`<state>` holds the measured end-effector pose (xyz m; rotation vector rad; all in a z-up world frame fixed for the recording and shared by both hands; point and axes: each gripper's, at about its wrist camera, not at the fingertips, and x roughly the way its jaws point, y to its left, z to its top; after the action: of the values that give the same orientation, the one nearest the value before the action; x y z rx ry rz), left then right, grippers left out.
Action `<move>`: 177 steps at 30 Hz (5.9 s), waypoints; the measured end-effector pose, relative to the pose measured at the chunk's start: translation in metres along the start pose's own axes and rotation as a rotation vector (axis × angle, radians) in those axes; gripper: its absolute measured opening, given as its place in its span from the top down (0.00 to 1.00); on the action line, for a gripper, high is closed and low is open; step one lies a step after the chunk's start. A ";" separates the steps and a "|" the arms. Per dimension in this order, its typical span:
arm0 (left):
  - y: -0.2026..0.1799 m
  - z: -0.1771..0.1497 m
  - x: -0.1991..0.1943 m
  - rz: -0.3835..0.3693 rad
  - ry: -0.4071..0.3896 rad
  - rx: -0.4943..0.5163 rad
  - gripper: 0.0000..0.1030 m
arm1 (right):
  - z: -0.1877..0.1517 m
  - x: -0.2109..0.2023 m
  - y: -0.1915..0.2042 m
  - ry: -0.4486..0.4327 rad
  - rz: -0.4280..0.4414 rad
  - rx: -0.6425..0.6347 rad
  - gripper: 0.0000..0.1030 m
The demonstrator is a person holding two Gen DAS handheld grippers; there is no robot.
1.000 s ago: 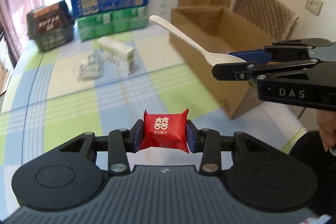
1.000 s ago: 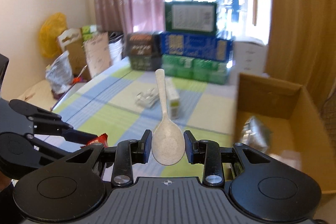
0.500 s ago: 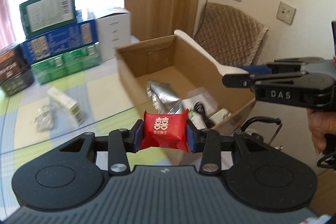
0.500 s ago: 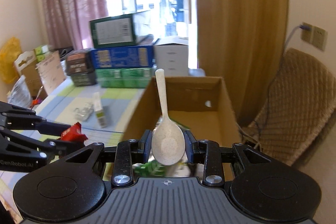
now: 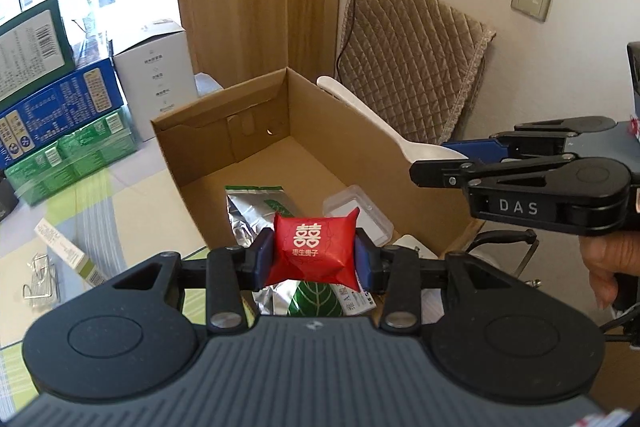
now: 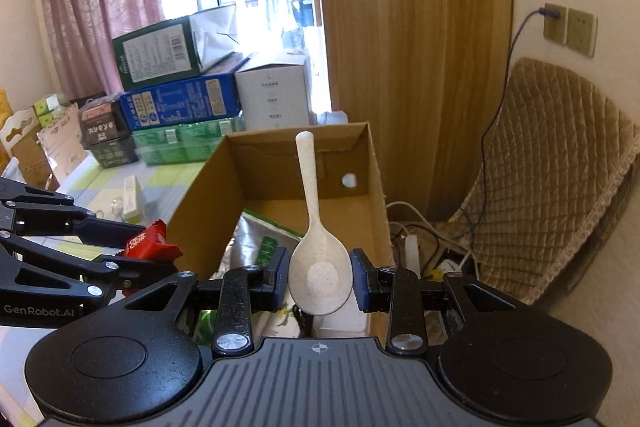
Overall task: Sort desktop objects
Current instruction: 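Open both grippers to drop the candy packet and spoon into the box, then move both grippers back toward the medicine box and wire soap holder, then grasp the wrapped wire soap holder with the left gripper while right grasps the white medicine box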
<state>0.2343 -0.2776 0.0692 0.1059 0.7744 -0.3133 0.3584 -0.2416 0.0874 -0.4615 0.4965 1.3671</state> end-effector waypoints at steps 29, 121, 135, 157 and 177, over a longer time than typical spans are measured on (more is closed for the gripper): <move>0.021 -0.019 0.020 0.022 -0.007 -0.057 0.49 | -0.001 0.035 -0.001 0.040 0.048 0.034 0.70; 0.309 -0.127 0.004 0.378 0.075 -0.210 0.04 | 0.105 0.268 0.269 0.379 0.282 -0.477 0.43; 0.331 -0.127 0.056 0.343 0.057 -0.241 0.10 | 0.099 0.328 0.277 0.460 0.298 -0.452 0.70; 0.329 -0.121 0.095 0.385 0.080 -0.284 0.50 | 0.091 0.319 0.261 0.451 0.260 -0.411 0.79; 0.239 -0.186 -0.013 0.176 0.203 -0.173 0.52 | -0.005 0.195 0.270 0.579 0.250 -0.378 0.79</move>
<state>0.1765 -0.0092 -0.0585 0.0424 0.9837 -0.0680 0.1171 -0.0493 -0.0367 -1.1538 0.7884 1.5702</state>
